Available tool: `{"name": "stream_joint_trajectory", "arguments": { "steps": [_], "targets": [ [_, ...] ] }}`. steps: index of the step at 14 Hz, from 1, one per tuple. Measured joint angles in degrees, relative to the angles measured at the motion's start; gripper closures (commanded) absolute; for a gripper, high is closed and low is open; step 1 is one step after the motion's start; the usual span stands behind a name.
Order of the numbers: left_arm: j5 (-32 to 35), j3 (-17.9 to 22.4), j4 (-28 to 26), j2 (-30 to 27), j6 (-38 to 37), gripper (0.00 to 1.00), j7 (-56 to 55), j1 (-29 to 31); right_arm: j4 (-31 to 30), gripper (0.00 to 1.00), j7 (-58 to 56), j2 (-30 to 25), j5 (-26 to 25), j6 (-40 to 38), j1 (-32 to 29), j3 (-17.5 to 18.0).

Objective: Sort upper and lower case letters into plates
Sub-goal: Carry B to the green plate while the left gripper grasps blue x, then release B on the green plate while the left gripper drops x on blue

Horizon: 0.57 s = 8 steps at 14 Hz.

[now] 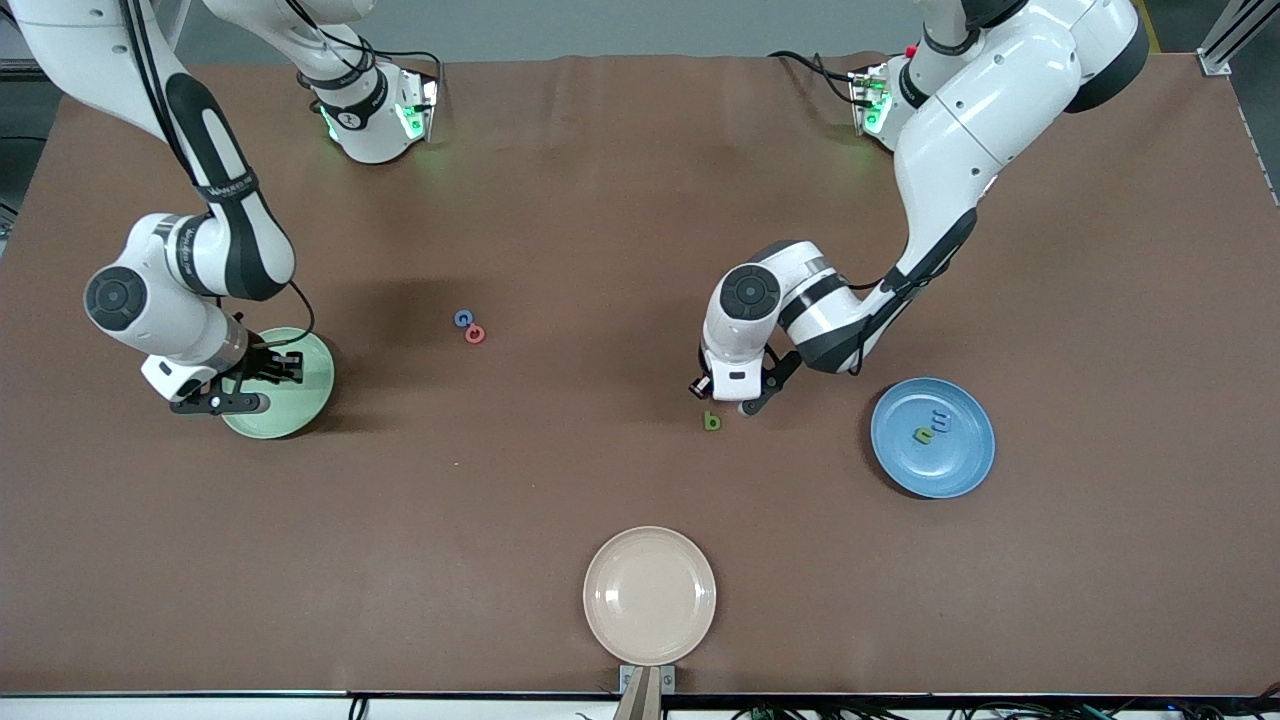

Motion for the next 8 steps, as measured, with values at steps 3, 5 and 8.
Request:
{"name": "stream_joint_trajectory", "arguments": {
  "steps": [3, 5, 8],
  "targets": [
    [0.04, 0.46, 0.94, -0.12, -0.02, 1.00, 0.10, 0.45, 0.01, 0.78, 0.00, 1.85, 0.00, 1.57, 0.00, 0.22],
    [0.27, 0.50, 1.74, -1.09, -0.73, 1.00, 0.51, 1.69, 0.01, 0.77, 0.00, 2.50, 0.00, 1.94, 0.00, 0.22],
    [0.40, 0.53, 2.29, -5.11, -6.34, 1.00, 5.42, 4.57, 0.00, 0.75, 0.00, 3.22, 0.00, 2.46, 0.00, 0.22]
  ]
}}
